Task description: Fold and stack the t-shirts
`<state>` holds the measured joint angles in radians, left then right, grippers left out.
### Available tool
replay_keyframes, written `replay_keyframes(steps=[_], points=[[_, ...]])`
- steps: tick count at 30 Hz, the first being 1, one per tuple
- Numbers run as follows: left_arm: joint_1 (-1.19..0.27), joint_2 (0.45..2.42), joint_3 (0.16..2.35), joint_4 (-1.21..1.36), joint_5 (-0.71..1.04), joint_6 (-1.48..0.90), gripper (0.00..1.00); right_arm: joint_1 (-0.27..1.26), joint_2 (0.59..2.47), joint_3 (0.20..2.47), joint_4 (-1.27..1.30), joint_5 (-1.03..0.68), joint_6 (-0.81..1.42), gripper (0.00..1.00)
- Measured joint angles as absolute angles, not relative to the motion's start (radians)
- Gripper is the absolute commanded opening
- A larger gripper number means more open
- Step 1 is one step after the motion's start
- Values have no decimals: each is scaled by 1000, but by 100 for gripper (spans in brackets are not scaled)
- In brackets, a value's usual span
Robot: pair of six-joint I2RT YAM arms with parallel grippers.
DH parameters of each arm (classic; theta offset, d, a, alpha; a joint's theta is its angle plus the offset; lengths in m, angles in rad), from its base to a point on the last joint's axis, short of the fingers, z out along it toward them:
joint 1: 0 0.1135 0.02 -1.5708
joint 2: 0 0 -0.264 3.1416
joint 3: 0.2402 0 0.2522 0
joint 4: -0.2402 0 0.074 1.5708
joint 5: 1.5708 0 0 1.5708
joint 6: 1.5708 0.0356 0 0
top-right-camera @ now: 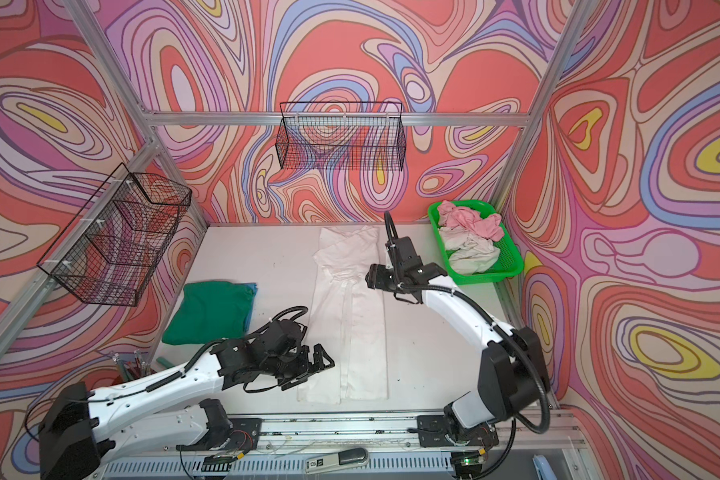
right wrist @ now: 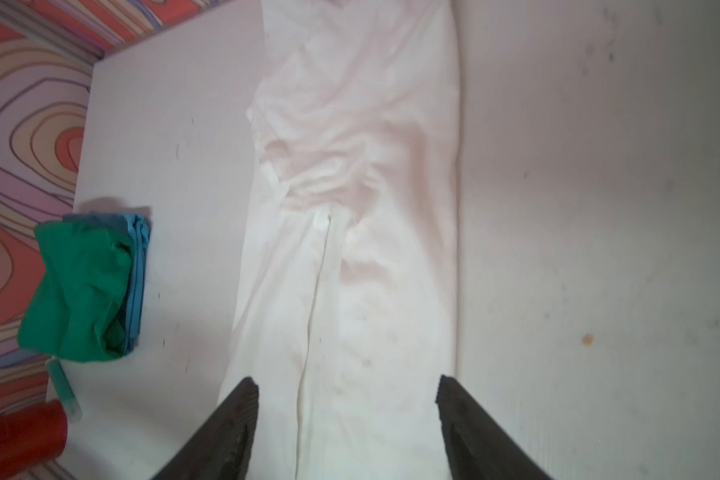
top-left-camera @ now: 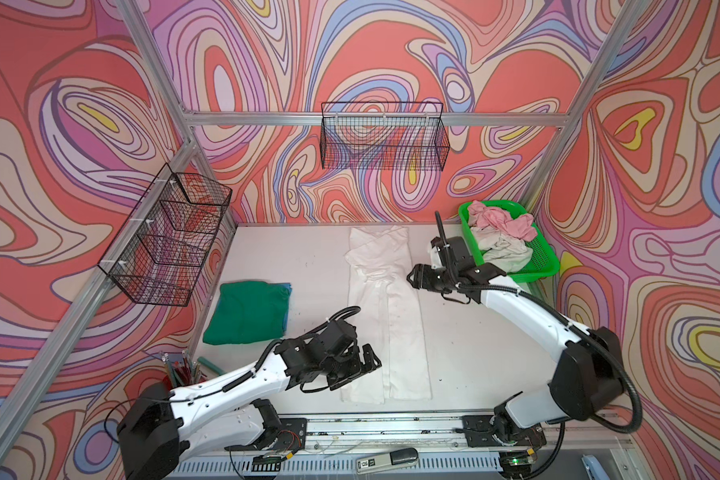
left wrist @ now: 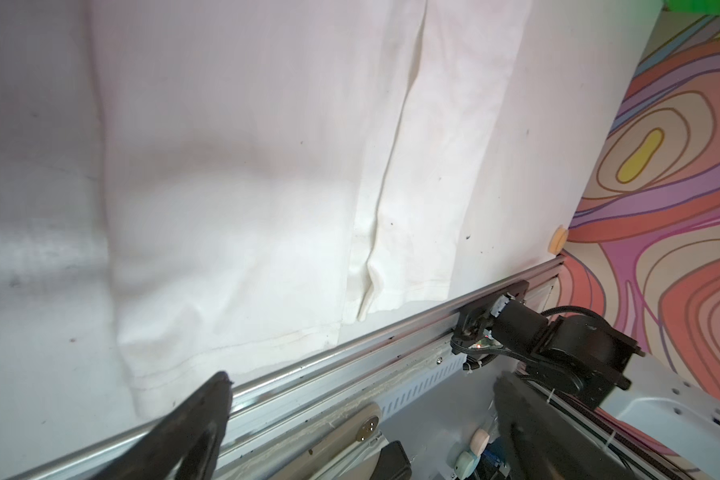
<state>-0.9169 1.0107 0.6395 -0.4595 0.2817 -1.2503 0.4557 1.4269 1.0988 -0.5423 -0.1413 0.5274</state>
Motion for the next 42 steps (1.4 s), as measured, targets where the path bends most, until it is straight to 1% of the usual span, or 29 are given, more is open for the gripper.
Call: replay_keyframes(steps=[3,6,8,11,13,15,18,22,26,30,32,36,40,42], points=[[-844,883,640,-562,260,-1209,100,553,1283,920,-534,-123,611,72],[-744,755,640,-680,227,-1159,100,683,1172,783,-514,-101,709,67],[-701,685,640,-749,204,-1134,100,777,1137,716,-476,-83,775,63],[-665,624,639,-833,175,-1098,100,899,1157,664,-418,-52,845,58],[-653,625,635,-866,155,-1074,100,964,1216,673,-389,-25,869,52],[-646,646,630,-894,133,-1049,100,999,1305,714,-368,-5,882,52],[-635,679,630,-908,108,-1023,100,1002,1424,802,-346,37,873,50],[-621,701,630,-909,78,-1011,100,965,1607,996,-344,70,825,46],[-599,710,616,-902,74,-998,100,873,1732,1109,-328,64,765,38],[-582,727,600,-889,80,-988,100,769,1844,1182,-330,48,714,34],[-579,735,598,-885,85,-982,99,743,1888,1209,-341,39,691,33],[-574,737,598,-873,94,-972,99,739,1946,1248,-368,28,663,31],[-574,738,597,-862,104,-968,99,739,1962,1257,-385,25,659,31],[-573,737,596,-862,108,-968,99,739,1962,1257,-384,13,659,29]])
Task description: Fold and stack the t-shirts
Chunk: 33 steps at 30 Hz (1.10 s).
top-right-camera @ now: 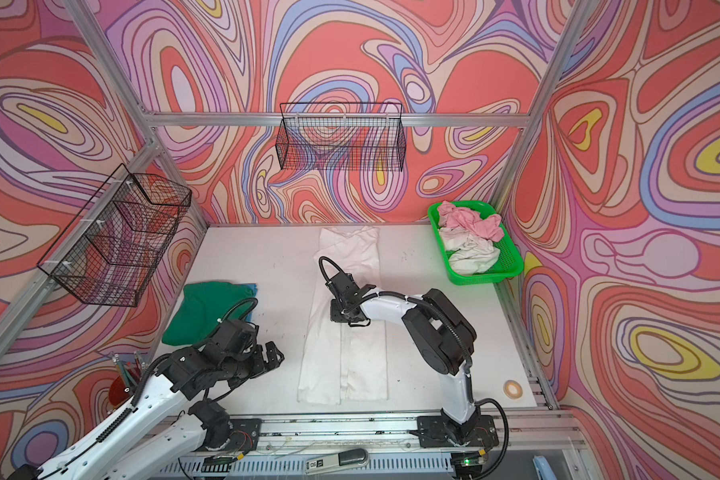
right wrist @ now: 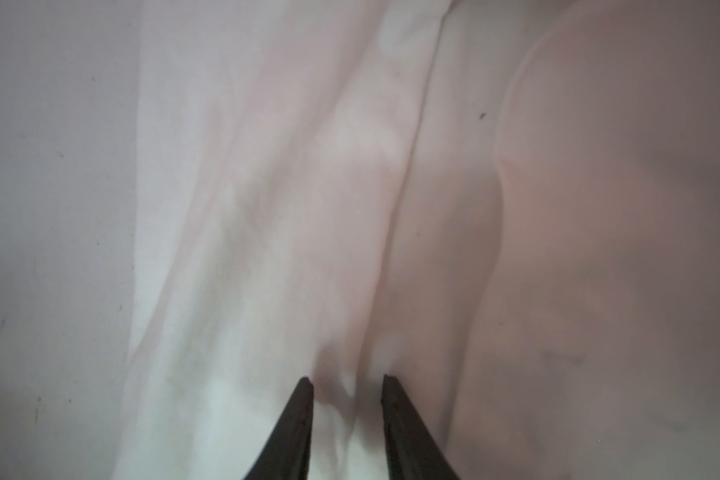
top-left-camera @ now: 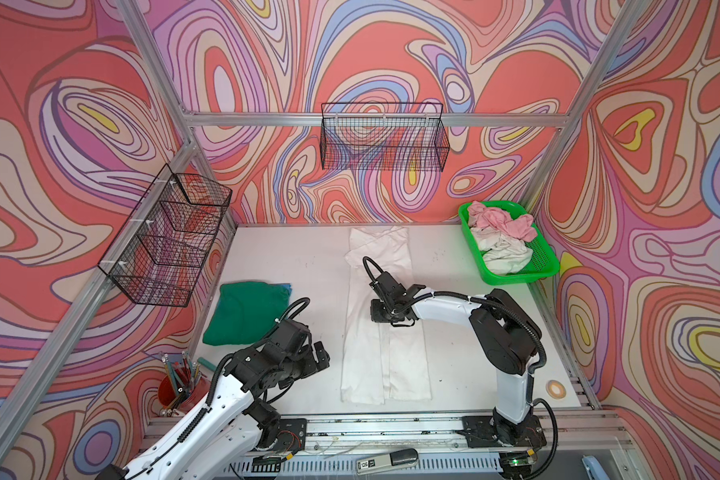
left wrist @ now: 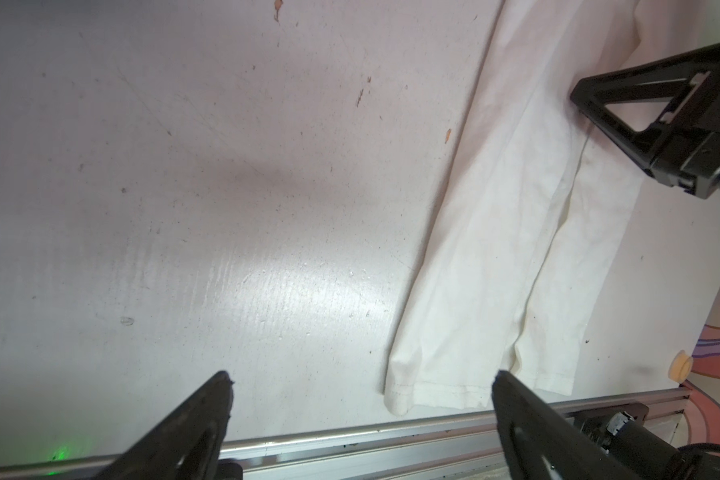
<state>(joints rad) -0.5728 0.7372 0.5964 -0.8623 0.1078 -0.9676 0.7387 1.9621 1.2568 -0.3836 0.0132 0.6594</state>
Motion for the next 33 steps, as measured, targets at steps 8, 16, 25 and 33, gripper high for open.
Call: replay_keyframes(steps=[8,16,25,33], points=[[-569,737,595,-860,113,-961,99,737,1962,1238,-345,-18,673,19],[-569,733,593,-860,116,-961,98,735,1962,1238,-360,-5,662,4],[-569,725,593,-860,124,-961,99,736,1953,1239,-390,25,650,0],[-569,725,593,-860,129,-961,98,736,1917,1230,-420,46,647,0]])
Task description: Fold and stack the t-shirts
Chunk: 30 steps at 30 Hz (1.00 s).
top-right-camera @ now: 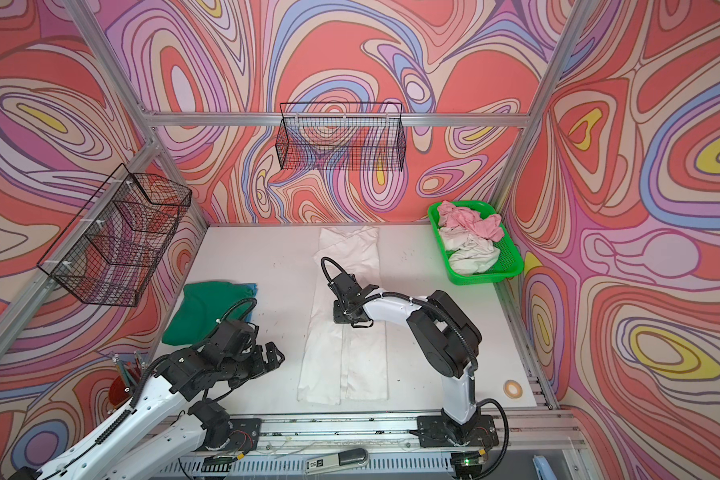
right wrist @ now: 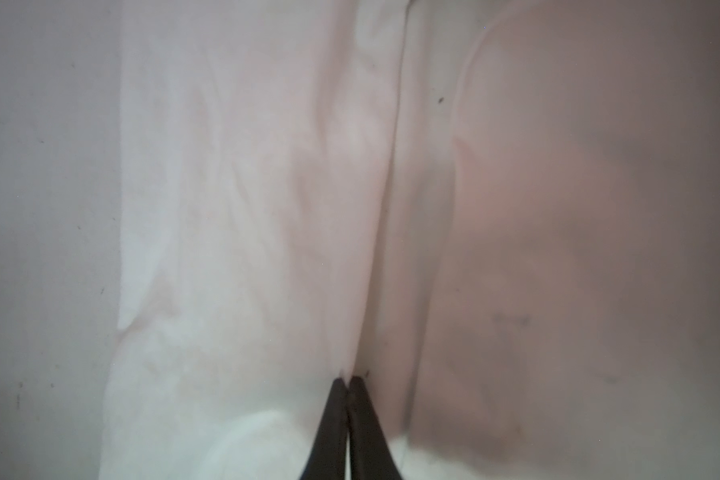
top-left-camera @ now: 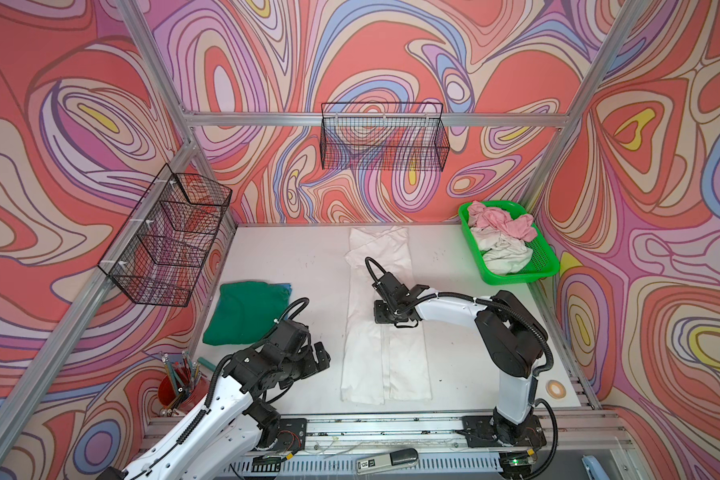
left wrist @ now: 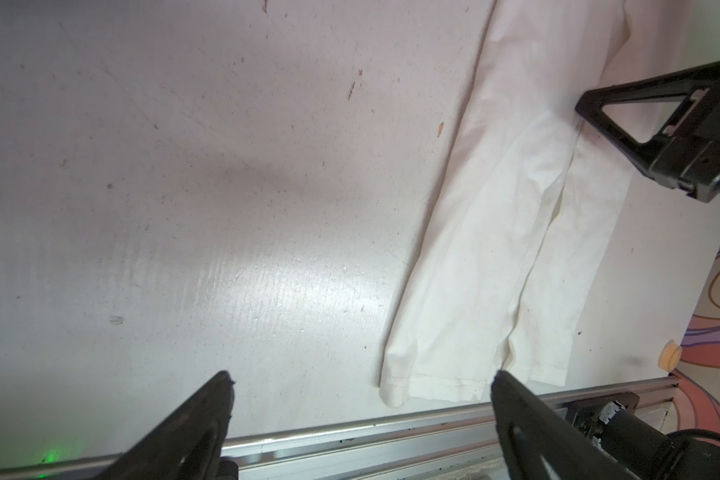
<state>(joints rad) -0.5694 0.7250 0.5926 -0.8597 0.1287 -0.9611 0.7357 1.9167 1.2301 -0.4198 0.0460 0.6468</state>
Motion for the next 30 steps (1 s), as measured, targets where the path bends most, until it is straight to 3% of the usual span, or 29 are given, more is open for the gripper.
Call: replay_keyframes(steps=[7,11,14,30], points=[[-569,728,593,-860,131,-961,98,736,1909,1226,-436,59,643,0],[-569,728,586,-859,133,-962,98,735,1901,1216,-442,60,638,29],[-569,728,580,-859,134,-962,98,736,1854,1178,-439,30,649,37],[-569,728,580,-855,139,-962,98,832,1815,1093,-398,-22,707,27]])
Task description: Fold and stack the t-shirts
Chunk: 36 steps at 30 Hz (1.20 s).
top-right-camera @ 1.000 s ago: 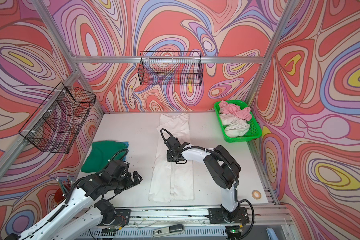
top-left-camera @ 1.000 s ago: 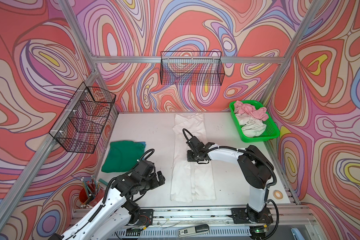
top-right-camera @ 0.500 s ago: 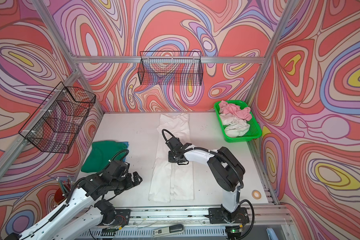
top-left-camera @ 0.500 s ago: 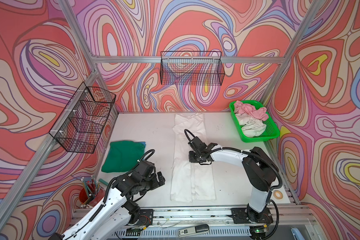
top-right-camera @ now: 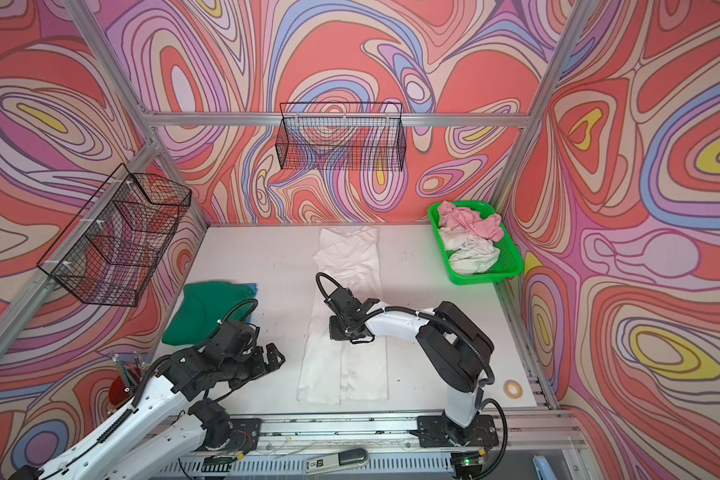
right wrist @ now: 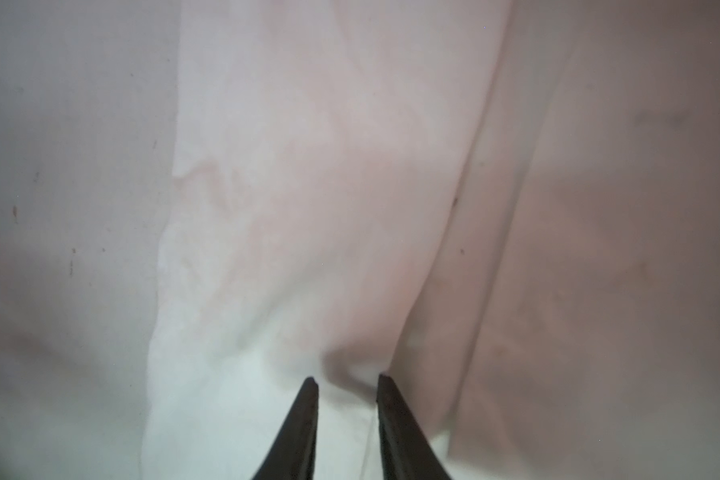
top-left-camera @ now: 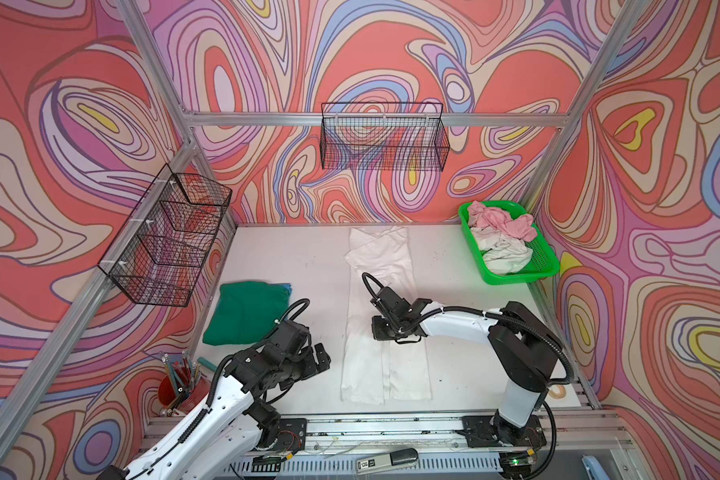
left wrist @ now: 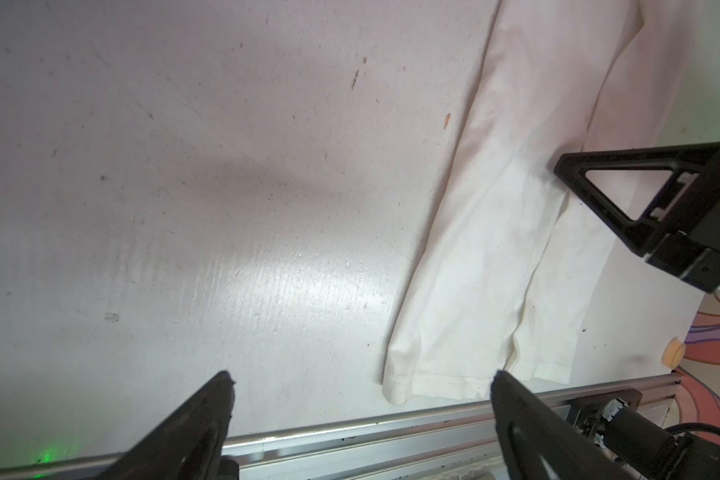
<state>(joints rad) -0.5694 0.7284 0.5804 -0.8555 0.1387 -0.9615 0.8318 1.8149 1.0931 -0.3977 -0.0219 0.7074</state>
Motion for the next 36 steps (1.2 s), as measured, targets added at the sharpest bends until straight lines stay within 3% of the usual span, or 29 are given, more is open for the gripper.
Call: replay_keyframes(steps=[4,7,16,25,32,36], points=[[-569,728,580,-855,139,-962,98,835,1818,1091,-411,0,709,27],[-569,729,580,-855,139,-962,98,839,1820,1091,-411,5,707,17],[-569,734,579,-852,142,-962,98,852,1825,1091,-417,20,699,1],[-569,736,562,-844,154,-965,98,852,1815,1098,-499,83,679,0],[-569,739,521,-810,192,-986,97,852,1808,1103,-528,80,667,28],[-569,741,481,-796,225,-1007,96,852,1760,1098,-520,36,674,32]])
